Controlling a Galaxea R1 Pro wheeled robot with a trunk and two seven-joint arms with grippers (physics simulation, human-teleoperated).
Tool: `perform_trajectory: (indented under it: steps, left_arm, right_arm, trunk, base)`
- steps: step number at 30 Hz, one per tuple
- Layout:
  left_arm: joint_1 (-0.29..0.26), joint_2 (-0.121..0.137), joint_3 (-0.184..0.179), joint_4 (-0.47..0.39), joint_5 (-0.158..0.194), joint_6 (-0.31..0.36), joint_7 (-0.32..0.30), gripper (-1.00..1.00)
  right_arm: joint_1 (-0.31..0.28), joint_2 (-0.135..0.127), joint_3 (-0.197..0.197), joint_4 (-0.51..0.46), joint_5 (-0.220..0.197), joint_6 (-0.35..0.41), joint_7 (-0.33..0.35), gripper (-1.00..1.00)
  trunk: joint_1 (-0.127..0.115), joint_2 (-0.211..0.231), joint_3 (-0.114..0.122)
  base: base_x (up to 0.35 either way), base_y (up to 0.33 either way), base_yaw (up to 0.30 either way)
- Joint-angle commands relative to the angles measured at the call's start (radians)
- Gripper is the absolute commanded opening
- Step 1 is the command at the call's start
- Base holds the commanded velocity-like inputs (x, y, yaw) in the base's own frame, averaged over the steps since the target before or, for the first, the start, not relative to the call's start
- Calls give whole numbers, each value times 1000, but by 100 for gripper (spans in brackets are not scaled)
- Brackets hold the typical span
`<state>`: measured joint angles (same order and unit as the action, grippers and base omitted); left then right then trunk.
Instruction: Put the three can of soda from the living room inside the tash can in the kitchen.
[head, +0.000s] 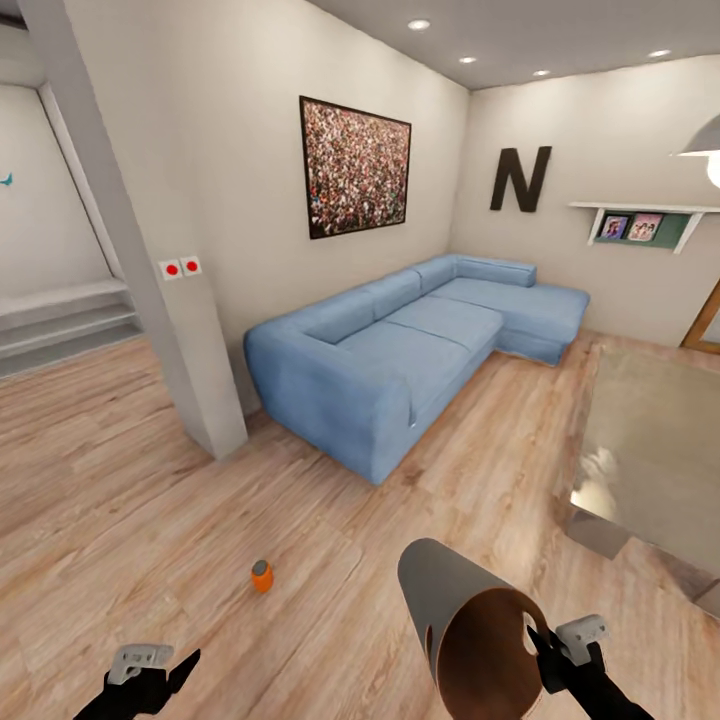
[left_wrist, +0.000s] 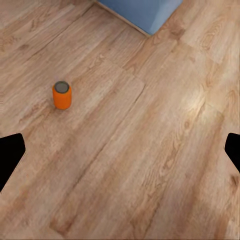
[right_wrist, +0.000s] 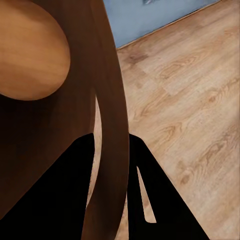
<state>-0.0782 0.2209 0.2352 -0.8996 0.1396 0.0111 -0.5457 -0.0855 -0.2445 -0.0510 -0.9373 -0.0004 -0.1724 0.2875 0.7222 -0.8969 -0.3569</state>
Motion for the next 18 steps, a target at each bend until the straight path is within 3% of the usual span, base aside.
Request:
perform_trajectory:
  steps: [1,12,18]
  left_arm:
    - [0,0,0,0,0,0,0,100]
    - [0,0,0,1,0,0,0,100]
    - [0,0,0,1,0,0,1,100]
  right_arm:
    - [0,0,-1,-2,-7,1,10,-100]
    - [0,1,0,-1,-7,0,11,-100]
    - [0,20,2,-1,-7,6,13,-100]
  trunk:
    - [0,0,0]
    - [0,0,0]
    - [0,0,0]
  base:
    - [297,197,-9]
    - [297,197,-2]
    - [296,197,-88]
